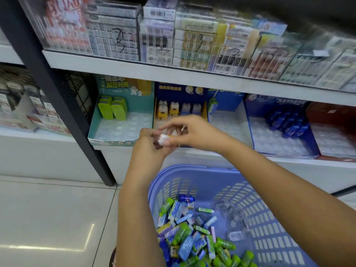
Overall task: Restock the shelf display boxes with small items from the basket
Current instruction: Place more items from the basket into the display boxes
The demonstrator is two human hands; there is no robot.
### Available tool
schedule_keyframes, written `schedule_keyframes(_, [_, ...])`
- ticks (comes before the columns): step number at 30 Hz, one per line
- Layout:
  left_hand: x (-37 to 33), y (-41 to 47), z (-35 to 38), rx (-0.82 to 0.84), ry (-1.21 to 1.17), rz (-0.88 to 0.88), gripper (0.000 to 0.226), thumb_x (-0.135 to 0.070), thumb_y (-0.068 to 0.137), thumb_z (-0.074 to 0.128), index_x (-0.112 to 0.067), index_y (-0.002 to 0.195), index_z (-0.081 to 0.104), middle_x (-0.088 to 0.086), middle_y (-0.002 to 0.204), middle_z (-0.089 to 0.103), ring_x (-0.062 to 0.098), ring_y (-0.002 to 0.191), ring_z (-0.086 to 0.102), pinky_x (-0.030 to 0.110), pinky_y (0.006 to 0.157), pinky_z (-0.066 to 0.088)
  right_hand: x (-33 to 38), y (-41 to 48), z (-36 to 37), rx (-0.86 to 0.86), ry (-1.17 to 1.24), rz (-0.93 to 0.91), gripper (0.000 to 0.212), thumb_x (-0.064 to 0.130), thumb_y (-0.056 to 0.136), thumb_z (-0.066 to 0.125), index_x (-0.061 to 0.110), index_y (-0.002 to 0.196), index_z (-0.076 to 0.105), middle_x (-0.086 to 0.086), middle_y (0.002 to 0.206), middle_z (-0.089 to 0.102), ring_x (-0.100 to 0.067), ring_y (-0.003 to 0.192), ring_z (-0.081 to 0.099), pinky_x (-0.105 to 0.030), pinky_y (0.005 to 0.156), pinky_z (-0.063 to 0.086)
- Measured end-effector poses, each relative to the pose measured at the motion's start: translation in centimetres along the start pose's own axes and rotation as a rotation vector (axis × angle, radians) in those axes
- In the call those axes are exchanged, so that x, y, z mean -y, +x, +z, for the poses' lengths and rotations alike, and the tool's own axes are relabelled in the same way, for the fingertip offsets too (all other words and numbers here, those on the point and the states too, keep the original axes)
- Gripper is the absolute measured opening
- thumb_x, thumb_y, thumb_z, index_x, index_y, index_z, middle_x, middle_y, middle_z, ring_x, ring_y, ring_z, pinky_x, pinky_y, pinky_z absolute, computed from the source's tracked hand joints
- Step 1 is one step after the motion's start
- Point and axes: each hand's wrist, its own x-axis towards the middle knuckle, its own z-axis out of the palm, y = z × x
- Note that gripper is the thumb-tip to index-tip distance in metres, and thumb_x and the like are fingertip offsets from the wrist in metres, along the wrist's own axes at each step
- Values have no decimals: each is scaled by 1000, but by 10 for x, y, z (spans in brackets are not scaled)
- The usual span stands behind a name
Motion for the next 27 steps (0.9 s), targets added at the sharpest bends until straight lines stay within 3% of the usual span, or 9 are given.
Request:
schedule_keyframes(4, [-6,1,10,-22,7,57,44,-17,78,75,-20,108,44,-1,90,68,5,80,64,13,65,49,-8,-9,-3,-60,-20,-7,26,29,79,73,30,103,65,12,80,64,3,63,54,-9,59,42])
schedule_keyframes(7, [-7,3,19,17,109,125,58,-25,86,67,-19,135,39,-8,115,59,-1,101,57,-1,77,40,-22,5,-12,-250,-70,10,20,22,82,70,24,100,62,8,83,64,-1,71,58,-8,63,44])
schedule_keyframes(9, [-5,7,26,182,363,140,63,-33,90,60,-17,144,33,-2,143,41,10,132,37,7,101,28,-35,20,-16,-390,-55,53,18,19,82,69,18,99,62,8,82,61,-5,73,57,-8,67,44])
schedule_keyframes(11, [-1,7,36,322,579,120,66,-36,92,56,-13,147,29,4,156,21,16,145,13,25,115,12,-48,33,-17,-468,-100,80,19,17,84,68,13,101,62,6,85,61,-8,76,57,-12,70,46])
schedule_keyframes(14, [3,5,44,377,665,134,71,-38,92,54,-12,149,22,4,159,11,15,146,5,29,117,-3,-63,48,-12,-527,-100,118,23,13,87,64,6,108,59,-4,94,63,-13,82,57,-24,74,47])
schedule_keyframes(17, [7,8,39,398,627,130,73,-39,91,56,-12,149,20,1,159,11,13,145,7,25,115,-5,-68,55,-5,-546,-88,96,23,11,87,63,5,108,57,-3,93,62,-14,82,57,-31,75,50])
schedule_keyframes(23, [7,7,37,402,608,150,73,-39,92,55,-13,150,20,0,158,13,11,145,8,22,114,-5,-68,59,4,-460,-240,23,19,14,89,61,1,102,56,-13,97,67,-26,88,61,-34,73,50])
schedule_keyframes(27, [7,7,35,408,615,147,72,-37,91,57,-15,149,22,-1,158,15,12,145,9,20,112,-3,-66,60,2,-460,-324,19,19,13,88,61,-1,99,57,-18,95,62,-28,86,57,-31,69,41])
